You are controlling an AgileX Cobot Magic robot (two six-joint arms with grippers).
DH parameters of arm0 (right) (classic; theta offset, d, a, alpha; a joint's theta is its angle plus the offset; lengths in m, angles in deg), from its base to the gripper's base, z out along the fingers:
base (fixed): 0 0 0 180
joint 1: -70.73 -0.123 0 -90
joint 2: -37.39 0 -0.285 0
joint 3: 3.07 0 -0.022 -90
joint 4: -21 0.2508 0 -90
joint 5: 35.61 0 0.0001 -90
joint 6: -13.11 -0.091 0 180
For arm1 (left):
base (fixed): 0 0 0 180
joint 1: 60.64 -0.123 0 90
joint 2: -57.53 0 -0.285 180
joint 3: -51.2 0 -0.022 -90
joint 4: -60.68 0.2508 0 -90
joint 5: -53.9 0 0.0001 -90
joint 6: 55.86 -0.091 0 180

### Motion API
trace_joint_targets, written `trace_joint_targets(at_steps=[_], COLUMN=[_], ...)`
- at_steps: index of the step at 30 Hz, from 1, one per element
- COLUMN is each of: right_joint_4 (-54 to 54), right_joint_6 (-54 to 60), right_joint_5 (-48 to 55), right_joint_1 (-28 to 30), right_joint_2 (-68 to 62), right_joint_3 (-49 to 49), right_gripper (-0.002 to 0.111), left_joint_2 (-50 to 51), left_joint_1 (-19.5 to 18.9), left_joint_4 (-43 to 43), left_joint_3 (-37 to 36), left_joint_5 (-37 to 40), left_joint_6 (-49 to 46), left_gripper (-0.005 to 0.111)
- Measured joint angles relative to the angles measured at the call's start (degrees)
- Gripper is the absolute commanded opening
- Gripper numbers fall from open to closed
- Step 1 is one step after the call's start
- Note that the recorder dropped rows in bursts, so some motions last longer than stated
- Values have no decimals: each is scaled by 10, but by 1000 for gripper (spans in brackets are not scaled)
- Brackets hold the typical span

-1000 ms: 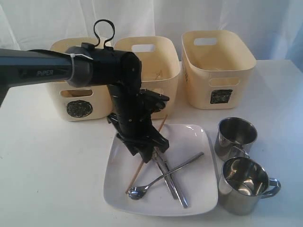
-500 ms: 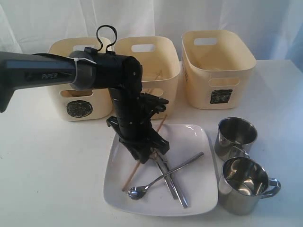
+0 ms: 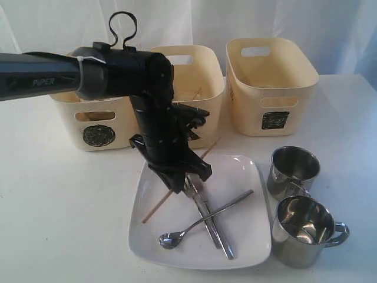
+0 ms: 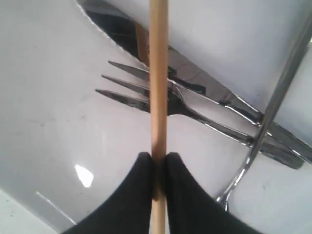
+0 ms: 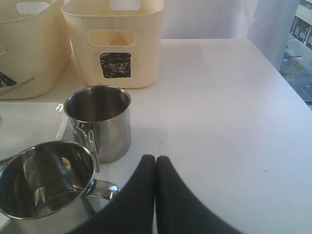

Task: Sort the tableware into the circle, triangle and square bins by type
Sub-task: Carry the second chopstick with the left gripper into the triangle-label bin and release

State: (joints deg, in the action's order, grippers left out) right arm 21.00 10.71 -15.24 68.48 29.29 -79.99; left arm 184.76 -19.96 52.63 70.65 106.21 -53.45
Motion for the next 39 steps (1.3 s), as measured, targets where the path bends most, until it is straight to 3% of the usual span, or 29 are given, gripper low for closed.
trace_joint_targets(at_steps=[5, 10, 18, 25, 30, 34, 39], right_joint_4=[0, 0, 0, 0, 0, 0, 0], right_joint_6=[0, 0, 0, 0, 0, 0, 0], right_joint_5=[0, 0, 0, 0, 0, 0, 0], right_joint_1=[0, 0, 0, 0, 0, 0, 0], right_joint_2=[0, 0, 0, 0, 0, 0, 0], right_joint_3=[0, 0, 0, 0, 0, 0, 0], right_gripper=[0, 0, 0, 0, 0, 0, 0], left_joint_2=[-54, -94, -121, -114, -87, -63, -42], left_joint_1=[0, 0, 0, -1, -13, -33, -47], left_joint_4=[-14, -69, -70, 12, 30, 27, 13], left_joint_3=[0, 0, 0, 0, 0, 0, 0], left_joint_5=[-4, -68, -303, -527, -635, -658, -633], left_joint_6=[-16, -64, -108, -141, -171, -175, -175], left_gripper=[0, 0, 0, 0, 0, 0, 1])
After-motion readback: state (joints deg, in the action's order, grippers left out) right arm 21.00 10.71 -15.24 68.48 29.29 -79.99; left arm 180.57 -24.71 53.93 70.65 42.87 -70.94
